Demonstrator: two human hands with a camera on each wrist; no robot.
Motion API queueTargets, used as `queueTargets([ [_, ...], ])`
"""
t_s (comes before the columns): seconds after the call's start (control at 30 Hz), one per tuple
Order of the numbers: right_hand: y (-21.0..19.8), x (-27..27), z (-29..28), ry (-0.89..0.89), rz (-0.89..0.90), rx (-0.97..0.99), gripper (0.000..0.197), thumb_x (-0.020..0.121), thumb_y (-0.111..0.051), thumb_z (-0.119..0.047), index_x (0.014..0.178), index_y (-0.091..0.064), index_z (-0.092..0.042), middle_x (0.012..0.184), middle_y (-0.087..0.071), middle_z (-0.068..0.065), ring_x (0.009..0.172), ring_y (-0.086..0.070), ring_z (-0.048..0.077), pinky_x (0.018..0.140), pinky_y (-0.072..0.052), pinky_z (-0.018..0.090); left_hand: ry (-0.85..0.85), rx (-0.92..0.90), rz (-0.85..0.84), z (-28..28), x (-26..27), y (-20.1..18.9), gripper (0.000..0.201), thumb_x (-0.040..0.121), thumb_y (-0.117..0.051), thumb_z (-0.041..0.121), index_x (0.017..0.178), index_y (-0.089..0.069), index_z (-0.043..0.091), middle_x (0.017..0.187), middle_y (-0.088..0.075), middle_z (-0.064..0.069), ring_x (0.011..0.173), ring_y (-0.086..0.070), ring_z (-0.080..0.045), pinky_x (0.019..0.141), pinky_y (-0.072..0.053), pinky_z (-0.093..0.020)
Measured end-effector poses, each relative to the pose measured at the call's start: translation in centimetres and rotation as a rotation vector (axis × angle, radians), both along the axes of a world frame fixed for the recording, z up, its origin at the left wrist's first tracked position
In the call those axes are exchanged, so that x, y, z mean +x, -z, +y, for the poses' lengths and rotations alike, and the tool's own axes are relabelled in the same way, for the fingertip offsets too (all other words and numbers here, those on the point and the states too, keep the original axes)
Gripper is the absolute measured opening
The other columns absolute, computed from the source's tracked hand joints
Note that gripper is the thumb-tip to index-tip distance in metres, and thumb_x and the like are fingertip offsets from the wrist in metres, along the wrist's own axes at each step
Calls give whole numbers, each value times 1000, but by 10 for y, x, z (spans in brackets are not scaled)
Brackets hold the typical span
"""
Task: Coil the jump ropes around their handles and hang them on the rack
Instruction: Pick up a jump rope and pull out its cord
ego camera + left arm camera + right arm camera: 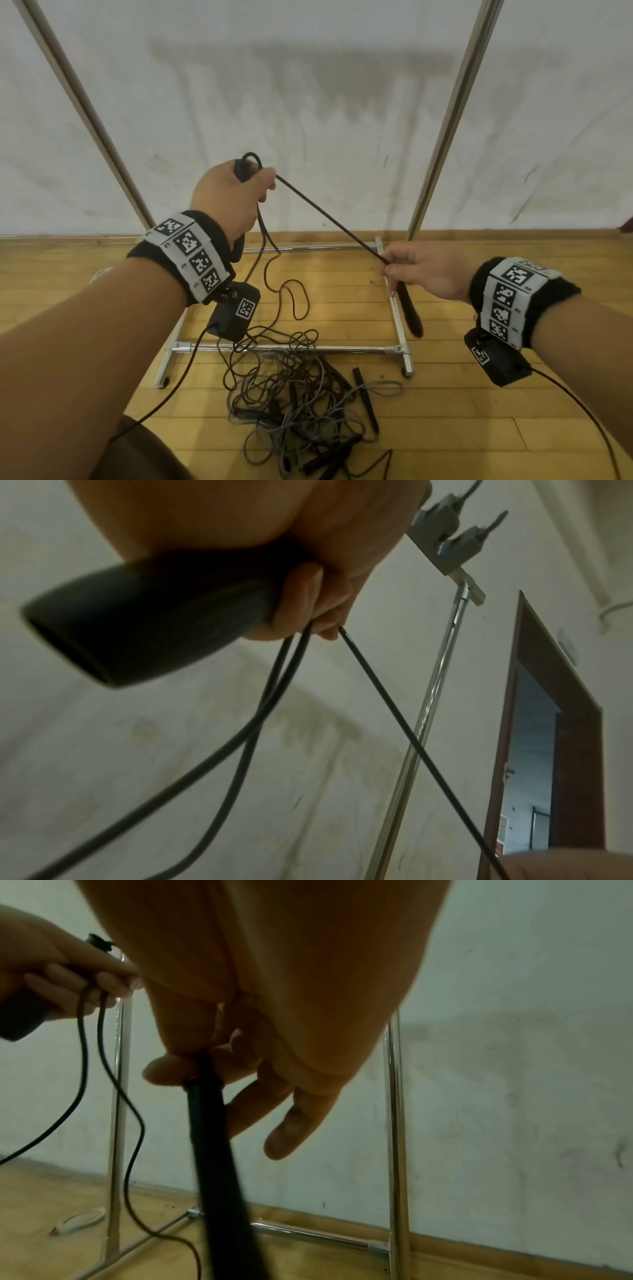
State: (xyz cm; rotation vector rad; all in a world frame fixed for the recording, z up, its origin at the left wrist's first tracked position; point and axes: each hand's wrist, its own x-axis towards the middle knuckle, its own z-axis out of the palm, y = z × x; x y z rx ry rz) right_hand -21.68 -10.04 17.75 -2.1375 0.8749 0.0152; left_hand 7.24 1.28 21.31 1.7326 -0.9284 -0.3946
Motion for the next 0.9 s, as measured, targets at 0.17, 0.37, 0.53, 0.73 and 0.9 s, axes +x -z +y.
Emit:
queueTargets([
  [0.17, 1, 0, 5, -10, 8, 51, 14, 105, -55, -21, 108, -67, -26, 96, -76, -9, 85, -73, 4, 72, -54, 17, 3, -72, 59, 5, 1, -7, 25, 87, -67, 48, 69, -71, 32, 65, -59, 9, 48, -45, -14, 54, -39, -31],
  [0.37, 3, 6, 12, 18, 69, 101, 17, 106, -51, -22, 108, -68, -19, 101, -75, -1, 63, -68, 13, 68, -60, 31, 11, -107, 91, 9, 5, -8, 24, 86, -67, 49, 74, -72, 29, 67, -60, 6, 48, -43, -14, 51, -37, -30],
  [0.53, 0, 11, 15, 78, 114, 150, 24, 106, -46, -20, 105, -66, -8, 90, -77, 7, 65, -68, 22, 73, -61, 41, 40, -103, 78, 10, 10, -5, 16, 90, -69, 47, 84, -77, 34, 76, -70, 2, 48, -48, -12, 49, -43, -32],
  [0.73, -5, 18, 25, 245, -23, 314, 22, 104, -56, -19, 104, -72, -3, 92, -79, 11, 85, -78, 26, 73, -65, 35, 201, 589, -101, 5, -4, 13, 55, 88, -84, 22, 125, -42, 23, 99, -63, -9, 61, -62, -20, 50, -51, -25],
  [0.9, -24, 29, 31, 440, -368, 485, 22, 100, -63, -18, 102, -77, -1, 98, -70, 15, 88, -71, 29, 74, -63, 38, 391, 492, 365, 4, -35, 29, 17, 94, -63, -4, 110, -62, 2, 85, -64, -14, 71, -60, -25, 64, -55, -34],
])
